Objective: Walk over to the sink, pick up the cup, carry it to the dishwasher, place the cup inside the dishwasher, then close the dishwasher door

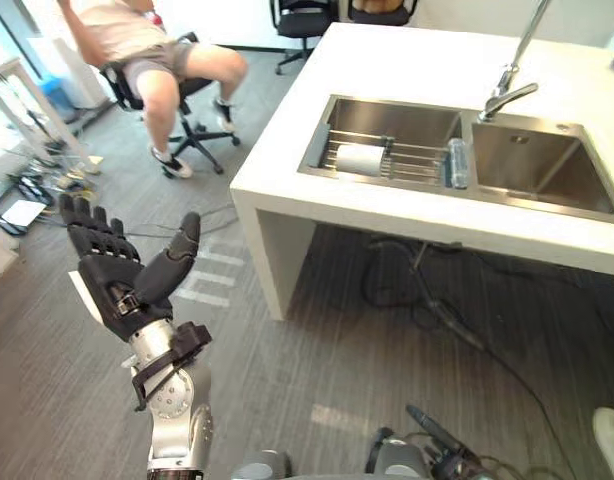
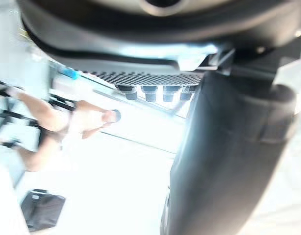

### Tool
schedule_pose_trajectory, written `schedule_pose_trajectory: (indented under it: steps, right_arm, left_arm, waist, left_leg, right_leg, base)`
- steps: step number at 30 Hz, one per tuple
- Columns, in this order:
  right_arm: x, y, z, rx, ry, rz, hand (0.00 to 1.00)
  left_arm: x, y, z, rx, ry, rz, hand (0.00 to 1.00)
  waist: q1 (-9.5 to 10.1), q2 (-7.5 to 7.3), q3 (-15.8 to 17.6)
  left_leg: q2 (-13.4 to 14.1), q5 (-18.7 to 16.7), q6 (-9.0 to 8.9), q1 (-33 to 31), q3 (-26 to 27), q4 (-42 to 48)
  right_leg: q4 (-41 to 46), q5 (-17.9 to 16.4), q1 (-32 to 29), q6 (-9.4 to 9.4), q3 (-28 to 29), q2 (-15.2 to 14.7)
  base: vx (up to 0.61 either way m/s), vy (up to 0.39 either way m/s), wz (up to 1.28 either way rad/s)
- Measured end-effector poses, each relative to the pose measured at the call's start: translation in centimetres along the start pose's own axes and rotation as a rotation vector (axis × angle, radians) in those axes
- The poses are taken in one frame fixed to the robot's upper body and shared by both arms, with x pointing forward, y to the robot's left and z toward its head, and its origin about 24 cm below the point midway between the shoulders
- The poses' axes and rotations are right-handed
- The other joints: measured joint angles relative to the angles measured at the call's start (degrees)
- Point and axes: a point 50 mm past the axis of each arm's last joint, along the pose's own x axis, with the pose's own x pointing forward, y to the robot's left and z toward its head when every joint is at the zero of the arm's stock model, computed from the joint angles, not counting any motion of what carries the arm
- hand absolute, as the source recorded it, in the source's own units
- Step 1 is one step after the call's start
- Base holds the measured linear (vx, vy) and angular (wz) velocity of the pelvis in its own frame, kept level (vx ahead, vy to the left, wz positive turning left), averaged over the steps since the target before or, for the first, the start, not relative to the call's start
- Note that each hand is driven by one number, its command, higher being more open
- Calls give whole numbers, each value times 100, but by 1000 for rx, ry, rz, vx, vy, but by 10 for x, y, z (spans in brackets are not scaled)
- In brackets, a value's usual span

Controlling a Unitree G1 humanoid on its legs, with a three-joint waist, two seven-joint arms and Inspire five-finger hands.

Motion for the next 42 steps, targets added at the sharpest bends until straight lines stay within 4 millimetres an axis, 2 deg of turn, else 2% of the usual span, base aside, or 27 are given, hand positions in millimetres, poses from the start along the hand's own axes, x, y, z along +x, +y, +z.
schedule_pose_trajectory:
  steps: [2, 3, 5, 6, 8, 10, 11, 12, 13, 14, 15, 17, 18, 19, 21, 23, 24, 27, 34, 35, 42]
  right_arm:
    - [-1, -5, -7, 35, 36, 4, 100]
    - [-2, -7, -9, 40, 42, 8, 100]
    - [-2, -7, -11, 43, 48, 24, 100]
    - [-2, -7, -11, 43, 49, 26, 100]
    - [-3, -8, -14, 51, 54, 35, 100]
    - [-3, -8, -15, 53, 69, 37, 100]
    - [-3, -8, -19, 59, 86, 40, 100]
    - [-3, -10, -19, 59, 91, 37, 100]
    - [-4, -11, -19, 56, 97, 33, 100]
    - [-5, -14, -20, 58, 110, 27, 100]
    - [-5, -16, -20, 66, 116, 24, 100]
    - [-6, -20, -21, 82, 120, 16, 100]
    - [-8, -24, -20, 108, 112, 9, 100]
    - [-8, -27, -20, 127, 101, 0, 100]
    - [-7, -19, -25, 159, 100, 21, 100]
    - [-7, -20, -24, 178, 86, 22, 100]
    - [-6, -19, -25, 186, 81, 27, 100]
    - [-8, -23, -24, 189, 71, 30, 100]
    - [-11, -29, -41, 307, 56, 44, 100]
    - [-18, -37, -79, 344, 98, 6, 100]
    - [-18, -37, -79, 321, 99, 4, 100]
  left_arm:
    - [10, -15, 3, -45, -32, -37, 100]
    - [15, -23, 3, -63, -34, -61, 100]
    - [18, -36, -2, -67, 7, -109, 100]
    - [17, -37, -3, -66, 17, -115, 100]
    - [13, -43, -9, -52, 77, -153, 100]
    - [11, -45, -13, -42, 103, -173, 100]
    - [11, -44, -17, -28, 123, -188, 100]
    - [11, -45, -18, -26, 130, -197, 100]
    - [11, -45, -18, -28, 134, -207, 100]
    - [11, -45, -18, -36, 138, -226, 100]
    - [11, -45, -15, -38, 131, -237, 100]
    - [13, -45, -9, -51, 121, -264, 100]
    - [13, -44, -5, -77, 127, -271, 100]
    - [14, -42, -2, -99, 134, -269, 100]
    - [18, -37, 0, -125, 134, -263, 100]
    - [20, -32, 0, -133, 148, -240, 100]
    - [21, -30, 0, -129, 151, -237, 100]
    - [21, -30, 0, -136, 154, -268, 100]
    - [11, -42, -15, -142, 227, -361, 100]
    - [1, -53, -19, -164, 269, -428, 100]
    - [-1, -52, -24, -158, 291, -429, 100]
  waist:
    - [-42, 16, -11]
    - [-87, -32, 19]
    - [-228, -110, 70]
    - [-235, -116, 74]
    - [-263, -126, 81]
    - [-288, -126, 88]
    - [-282, -195, 221]
    - [-266, -193, 271]
    - [-253, -195, 303]
    - [-213, -215, 331]
    - [-165, -208, 361]
    - [-122, -163, 425]
    - [-35, -38, 481]
    - [2, 24, 481]
    - [18, -97, 506]
    - [21, -91, 503]
    - [17, -92, 496]
    - [-42, -16, 357]
    - [-120, -73, 186]
    - [-182, -533, -494]
    - [-192, -541, -496]
  left_leg:
    - [138, 56, -72, 102, -5, 15]
    - [183, 83, -61, 113, -4, 119]
    - [193, 131, -45, 13, 1, 483]
    - [195, 131, -45, -6, 4, 555]
    - [240, 135, -38, -258, 53, 1268]
    - [332, 241, 79, -519, 85, 1961]
    - [341, 42, 63, -720, 69, 2530]
    - [278, -198, 35, -759, 74, 2535]
    - [205, -347, 50, -826, 61, 2447]
    - [-6, -392, 62, -1021, 53, 2058]
    - [-141, -294, 48, -1174, 58, 1664]
    - [-277, 302, 35, -1400, 68, 940]
    - [-284, 1716, -15, -1450, 59, 610]
    - [-268, 1881, 291, -1384, 103, 694]
    - [-387, 1874, 279, -1386, 74, 557]
    - [-478, 1883, 266, -1291, 34, 205]
    - [-548, 1946, 176, -1051, -93, -292]
    - [-544, 1960, 154, -607, -153, -1338]
    - [-627, 1802, 361, -625, -141, -1435]
    - [-523, 1804, 389, -616, -225, -1458]
    - [-499, 1806, 391, -580, -158, -1436]
  right_leg:
    - [-53, -87, 113, -130, 38, 166]
    - [-45, -147, 150, -192, 77, 215]
    - [106, -325, 132, -205, 167, 227]
    - [133, -354, 129, -204, 182, 223]
    - [283, -522, 144, -207, 260, 201]
    - [200, -567, 316, -238, 230, 216]
    - [-30, -609, 660, -311, 181, 211]
    - [-114, -614, 806, -318, 166, 200]
    - [-187, -614, 923, -319, 138, 183]
    - [-286, -623, 1077, -307, 93, 130]
    - [-335, -636, 1171, -286, 85, 106]
    - [-285, -732, 1285, -141, 108, 103]
    - [-73, -913, 1321, -9, 286, 176]
    - [60, -1037, 1355, 69, 435, 192]
    - [48, -1025, 1189, 71, 668, 39]
    - [-18, -1008, 1051, 93, 942, 20]
    - [-98, -1000, 1023, 93, 1075, 17]
    - [-194, -915, 929, 252, 1103, 53]
    - [-212, -897, 907, 380, 1040, 12]
    - [-550, -838, 1131, 370, 905, 137]
    - [-553, -837, 1183, 371, 935, 142]
  base:
    - [202, -207, -27]
    - [102, -131, -23]
    - [96, -134, -21]
    - [98, -125, -19]
    - [81, -89, -16]
    - [82, -63, 7]
    - [85, -45, 18]
    - [58, -22, 19]
    - [35, 2, 15]
    - [53, 19, 14]
    - [79, 50, 6]
    - [101, 96, -18]
    - [170, 163, -53]
    - [195, 149, -50]
    - [177, 128, -39]
    - [107, 99, -35]
    - [92, 71, -31]
    - [95, 69, -18]
    - [57, 17, 3]
    - [0, 0, 0]
    - [0, 0, -2]
